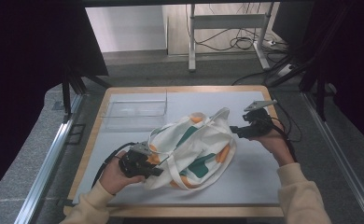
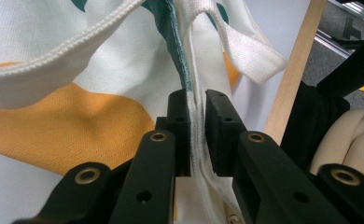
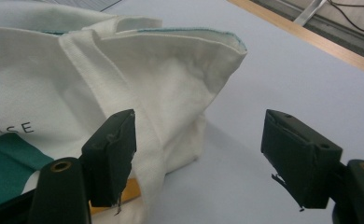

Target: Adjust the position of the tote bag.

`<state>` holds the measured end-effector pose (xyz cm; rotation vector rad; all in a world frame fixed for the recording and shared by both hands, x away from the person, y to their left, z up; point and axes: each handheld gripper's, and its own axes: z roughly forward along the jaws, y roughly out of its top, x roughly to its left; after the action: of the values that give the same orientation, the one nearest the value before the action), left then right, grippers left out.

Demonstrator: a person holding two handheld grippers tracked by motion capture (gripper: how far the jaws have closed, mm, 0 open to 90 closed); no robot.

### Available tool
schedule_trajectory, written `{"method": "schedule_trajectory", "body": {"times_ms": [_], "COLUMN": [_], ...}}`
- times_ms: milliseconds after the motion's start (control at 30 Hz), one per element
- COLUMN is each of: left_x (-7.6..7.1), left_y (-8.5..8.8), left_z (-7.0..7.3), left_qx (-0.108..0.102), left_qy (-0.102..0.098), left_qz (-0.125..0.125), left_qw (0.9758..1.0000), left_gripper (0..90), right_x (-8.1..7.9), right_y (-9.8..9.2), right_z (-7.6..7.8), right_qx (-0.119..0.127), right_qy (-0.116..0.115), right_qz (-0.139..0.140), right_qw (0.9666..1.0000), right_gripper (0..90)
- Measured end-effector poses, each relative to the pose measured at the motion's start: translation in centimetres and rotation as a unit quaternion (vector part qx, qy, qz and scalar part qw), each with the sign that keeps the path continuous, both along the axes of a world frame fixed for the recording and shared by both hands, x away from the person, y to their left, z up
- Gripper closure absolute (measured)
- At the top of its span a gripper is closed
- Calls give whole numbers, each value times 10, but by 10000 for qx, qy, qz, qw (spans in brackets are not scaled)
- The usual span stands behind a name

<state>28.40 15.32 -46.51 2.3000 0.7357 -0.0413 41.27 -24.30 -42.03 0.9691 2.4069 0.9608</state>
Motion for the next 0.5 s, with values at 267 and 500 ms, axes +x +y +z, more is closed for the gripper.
{"method": "schedule_trajectory", "body": {"times_ms": [267,500], "left_x": [0,0], "left_y": [0,1], "left_z": [0,0], "left_qx": [-2,-12], "left_qy": [4,13], "left_qz": [11,15], "left_qw": [10000,10000], "left_gripper": [816,816], "right_x": [19,34], "right_y": [5,9], "right_z": [1,0], "right_qx": [-145,-257], "right_qy": [108,244], "right_qz": [157,248], "right_qw": [9997,9991], "right_gripper": [295,295]}}
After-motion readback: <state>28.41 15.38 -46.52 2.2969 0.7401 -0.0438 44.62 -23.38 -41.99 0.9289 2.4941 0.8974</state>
